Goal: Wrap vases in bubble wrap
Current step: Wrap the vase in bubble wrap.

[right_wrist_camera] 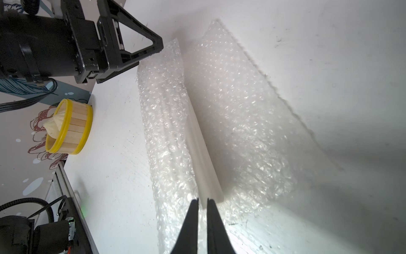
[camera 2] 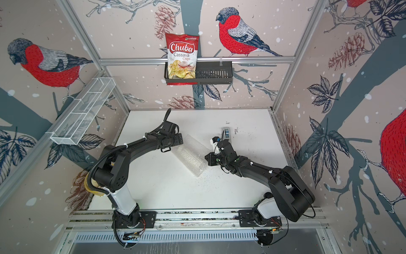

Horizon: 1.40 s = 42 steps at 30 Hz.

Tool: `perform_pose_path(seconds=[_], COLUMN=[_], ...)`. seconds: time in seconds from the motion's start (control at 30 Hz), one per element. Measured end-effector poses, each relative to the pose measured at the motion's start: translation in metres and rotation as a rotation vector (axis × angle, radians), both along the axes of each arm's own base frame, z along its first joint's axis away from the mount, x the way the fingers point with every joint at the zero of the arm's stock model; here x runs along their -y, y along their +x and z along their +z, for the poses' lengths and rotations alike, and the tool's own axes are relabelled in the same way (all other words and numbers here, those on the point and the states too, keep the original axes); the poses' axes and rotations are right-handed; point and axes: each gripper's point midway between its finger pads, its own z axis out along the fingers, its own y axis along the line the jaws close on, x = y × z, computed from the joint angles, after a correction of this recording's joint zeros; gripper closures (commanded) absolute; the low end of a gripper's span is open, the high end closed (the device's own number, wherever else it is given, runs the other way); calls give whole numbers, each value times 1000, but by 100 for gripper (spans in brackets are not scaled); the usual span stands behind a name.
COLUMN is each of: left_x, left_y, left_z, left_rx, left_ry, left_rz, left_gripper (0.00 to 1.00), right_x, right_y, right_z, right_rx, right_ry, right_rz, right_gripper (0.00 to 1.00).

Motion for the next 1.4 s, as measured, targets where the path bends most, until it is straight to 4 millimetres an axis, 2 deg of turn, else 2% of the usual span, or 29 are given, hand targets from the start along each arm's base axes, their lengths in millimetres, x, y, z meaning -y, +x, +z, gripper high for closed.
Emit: perform_pose_path(seconds=[0.07,0.1,0.13,0.23,0.3,0.43,0.5,0.67,0.8,0.93,1.03,1.23,1.4], left_x=[-1,-1,-1,0,0,0,0,1,2,2,1,1,2], left_y=[0,0,1,4,4,4,4,3,3,3,2,6,8], left_z=[0,1,2,5,6,3,0,-3,-4,-3,-1,17,32], left_rx=[0,0,1,10,11,6,-1,-9,-12,-11,-13,15,47], left_ry=[3,5,5,2,1,3,6,7,-2,-4,-1,-4,12], left_rz=[2,3,4,4,4,4,4,4,6,6,7,10,1], left_gripper=[7,7,7,7,7,7,7,7,7,7,7,7,7], right_x=[1,2,3,11,14,15,12,-4,-12,-17,-19,-17,-7], right_y=[0,1,0,-9,-20,-33,-37,-43,-41,-36,-33,-20,-1], right_z=[0,1,0,-4,-9,-10,-9,-18,-21,-8,4,16,4], right_rx=[-1,-2,-2,-5,-13,-7,-11,-40,-46,-24,2,42,30], right_ry=[1,3,3,5,6,23,39,57,63,97,111,109,59], right_rz=[-1,-2,-5,-4,8,30,35,70,79,74,74,58,10], right_gripper=[89,76,57,23,15,14,17,35,59,86,99,100,99])
